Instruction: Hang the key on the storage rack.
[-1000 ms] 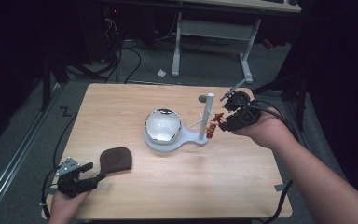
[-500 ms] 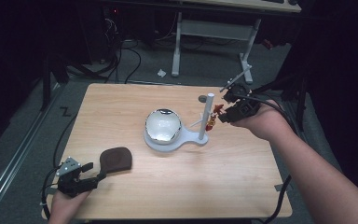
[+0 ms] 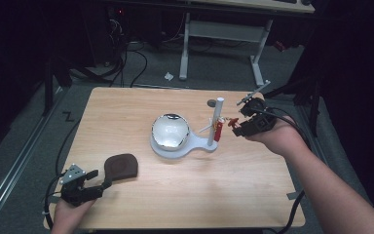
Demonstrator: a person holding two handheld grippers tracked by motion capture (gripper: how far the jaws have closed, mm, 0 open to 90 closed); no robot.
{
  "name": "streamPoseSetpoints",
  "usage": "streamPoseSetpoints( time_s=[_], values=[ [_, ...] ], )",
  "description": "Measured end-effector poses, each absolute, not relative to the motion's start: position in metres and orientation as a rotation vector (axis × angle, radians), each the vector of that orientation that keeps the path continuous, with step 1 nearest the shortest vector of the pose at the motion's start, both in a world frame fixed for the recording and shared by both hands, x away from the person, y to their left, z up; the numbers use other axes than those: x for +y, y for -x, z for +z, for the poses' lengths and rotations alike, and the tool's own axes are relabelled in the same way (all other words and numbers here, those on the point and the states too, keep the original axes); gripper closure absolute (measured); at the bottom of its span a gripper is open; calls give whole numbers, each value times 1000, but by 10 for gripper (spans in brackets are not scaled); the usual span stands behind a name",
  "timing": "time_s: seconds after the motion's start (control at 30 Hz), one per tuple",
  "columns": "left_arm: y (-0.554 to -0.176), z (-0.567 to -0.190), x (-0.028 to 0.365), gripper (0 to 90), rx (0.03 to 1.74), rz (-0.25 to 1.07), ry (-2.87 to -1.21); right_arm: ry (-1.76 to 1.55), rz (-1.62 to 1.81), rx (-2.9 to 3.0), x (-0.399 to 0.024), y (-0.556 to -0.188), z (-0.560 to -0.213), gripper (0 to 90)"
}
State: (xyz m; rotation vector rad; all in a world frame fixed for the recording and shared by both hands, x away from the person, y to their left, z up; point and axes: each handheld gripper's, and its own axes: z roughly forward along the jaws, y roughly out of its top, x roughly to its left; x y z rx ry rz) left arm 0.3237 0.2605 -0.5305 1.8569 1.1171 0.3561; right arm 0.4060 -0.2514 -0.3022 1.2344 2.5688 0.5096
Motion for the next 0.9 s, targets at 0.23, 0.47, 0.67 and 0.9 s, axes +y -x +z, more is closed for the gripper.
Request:
streamPoseSetpoints(
  time_s=[0.23,0.47,0.67,0.9],
  values=[
    [-324,-531,260,281,1116,356,-1862,-1270,541,2565,-259,-405,-321,664],
    [-324,-531,260,281,1116,356,-1864,-1282,567,2571,-258,-409,-340,663],
    [-324,-531,261,281,1117,357,-1862,-1304,562,2567,-255,-417,-354,663],
    [-324,-531,261,281,1118,354,-1863,-1328,581,2571,-254,-423,-372,661]
  ],
)
